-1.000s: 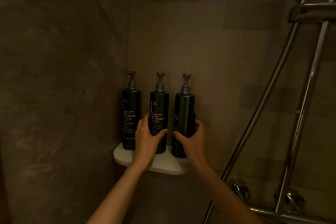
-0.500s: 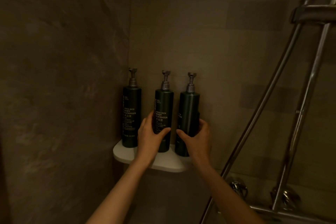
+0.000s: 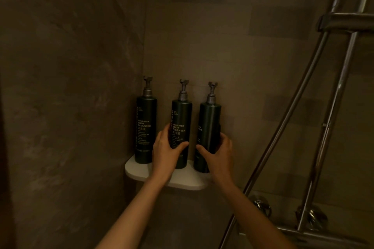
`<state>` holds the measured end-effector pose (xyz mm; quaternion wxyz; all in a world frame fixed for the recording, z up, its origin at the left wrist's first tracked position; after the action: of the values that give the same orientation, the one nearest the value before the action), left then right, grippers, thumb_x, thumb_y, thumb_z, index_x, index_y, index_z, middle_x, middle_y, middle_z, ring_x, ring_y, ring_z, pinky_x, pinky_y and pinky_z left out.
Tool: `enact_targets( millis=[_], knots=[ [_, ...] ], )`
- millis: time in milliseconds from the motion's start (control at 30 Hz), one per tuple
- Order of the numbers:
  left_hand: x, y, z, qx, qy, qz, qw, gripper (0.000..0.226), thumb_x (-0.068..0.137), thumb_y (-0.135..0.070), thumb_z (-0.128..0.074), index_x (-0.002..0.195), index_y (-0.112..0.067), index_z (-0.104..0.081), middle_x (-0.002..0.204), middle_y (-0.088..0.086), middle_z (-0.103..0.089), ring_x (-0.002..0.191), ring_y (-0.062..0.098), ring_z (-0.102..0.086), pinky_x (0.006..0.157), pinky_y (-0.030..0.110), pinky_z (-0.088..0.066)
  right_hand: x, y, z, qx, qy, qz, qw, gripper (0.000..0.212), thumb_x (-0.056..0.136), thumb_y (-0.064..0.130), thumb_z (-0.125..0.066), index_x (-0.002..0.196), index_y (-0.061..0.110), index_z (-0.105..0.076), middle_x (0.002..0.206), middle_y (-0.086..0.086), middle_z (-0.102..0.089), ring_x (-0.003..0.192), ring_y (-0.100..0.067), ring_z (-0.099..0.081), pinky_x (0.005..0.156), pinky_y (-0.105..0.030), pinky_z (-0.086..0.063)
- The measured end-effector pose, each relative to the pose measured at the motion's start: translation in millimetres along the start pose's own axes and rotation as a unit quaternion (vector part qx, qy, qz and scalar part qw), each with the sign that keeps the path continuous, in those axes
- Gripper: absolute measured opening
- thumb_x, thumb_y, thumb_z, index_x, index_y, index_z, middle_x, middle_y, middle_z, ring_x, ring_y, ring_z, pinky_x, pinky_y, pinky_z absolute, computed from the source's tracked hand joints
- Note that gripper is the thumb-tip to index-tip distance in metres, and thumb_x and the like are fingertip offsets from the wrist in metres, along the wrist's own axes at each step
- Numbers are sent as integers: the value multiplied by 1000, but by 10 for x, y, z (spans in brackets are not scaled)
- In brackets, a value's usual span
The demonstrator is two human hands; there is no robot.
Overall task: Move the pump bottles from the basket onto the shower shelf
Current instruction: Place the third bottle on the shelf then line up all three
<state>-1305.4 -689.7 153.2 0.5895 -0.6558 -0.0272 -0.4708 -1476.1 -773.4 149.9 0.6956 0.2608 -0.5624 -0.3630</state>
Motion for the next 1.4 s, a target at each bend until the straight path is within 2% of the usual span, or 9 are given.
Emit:
enact_targets(
  millis=[67,200,367,467,567,700,833,1100,1400],
  knots=[
    [-6,-19,15,4,-2,-6,1000,77,76,-33,-73,141,-22,-35,134,2,-48,123,15,-47,99,34,-43,-69,121,66,-31,-26,38,998,79,76,36,-75,140,16,-34,139,-3,-37,123,-19,-45,95,-32,-47],
    [-56,-94,215,24,-67,-25,997,63,85,-43,-60,140,-25,-35,140,-2,-42,124,9,-40,96,27,-36,-271,564,111,-93,-69,177,977,65,86,35,-63,141,17,-33,146,-3,-31,128,-6,-29,99,-19,-32],
    [-9,-280,641,137,-185,-79,970,48,89,-25,-56,135,-16,-43,137,6,-45,124,20,-43,94,27,-35,-347,900,-151,-93,-41,218,971,59,90,23,-59,141,9,-34,146,-10,-35,136,-18,-32,109,-24,-24],
    [84,-246,731,170,-179,-65,967,57,87,-17,-60,140,-12,-37,144,9,-38,130,23,-37,104,34,-35,-342,920,-378,-116,-16,207,971,65,90,22,-59,145,9,-26,150,-10,-30,139,-19,-28,111,-22,-19],
    [124,-108,708,151,-143,-31,978,70,86,-13,-61,146,-11,-25,150,10,-30,135,25,-34,111,39,-33,-322,815,-588,-140,7,173,975,78,89,23,-61,149,11,-13,155,-10,-19,143,-21,-19,113,-24,-17],
    [119,100,657,110,-123,22,986,76,85,-12,-63,147,-12,-20,146,12,-35,130,26,-40,105,40,-37,-349,679,-766,-142,8,96,985,89,87,23,-63,150,13,-2,155,-10,-19,142,-23,-23,113,-36,-32],
    [145,249,645,85,-111,44,989,78,82,-15,-67,146,-14,-23,141,12,-41,124,28,-45,99,41,-40,-345,619,-837,-124,-5,49,991,85,87,20,-63,149,14,-6,150,-10,-29,136,-25,-35,106,-44,-41],
    [222,296,632,30,-67,19,997,78,78,-14,-71,144,-15,-29,139,9,-44,125,23,-46,100,33,-37,-322,589,-900,-92,9,30,995,82,87,17,-63,149,12,-9,147,-11,-34,135,-26,-37,109,-43,-37],
    [174,337,627,40,-82,16,996,75,81,-18,-70,144,-15,-30,136,9,-45,121,22,-48,94,29,-38,-323,526,-910,-68,24,33,997,80,87,20,-63,149,17,-12,145,-8,-35,133,-25,-39,107,-47,-40]
  ],
)
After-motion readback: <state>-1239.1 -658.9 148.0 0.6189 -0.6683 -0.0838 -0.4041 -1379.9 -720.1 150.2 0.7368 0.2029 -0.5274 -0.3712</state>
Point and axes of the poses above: each hand's wrist, its own x-axis towards the middle knuckle, its own z-axis out of the back of the hand, y = z × x, the point moved 8 cm from there along x, towards the middle knuckle
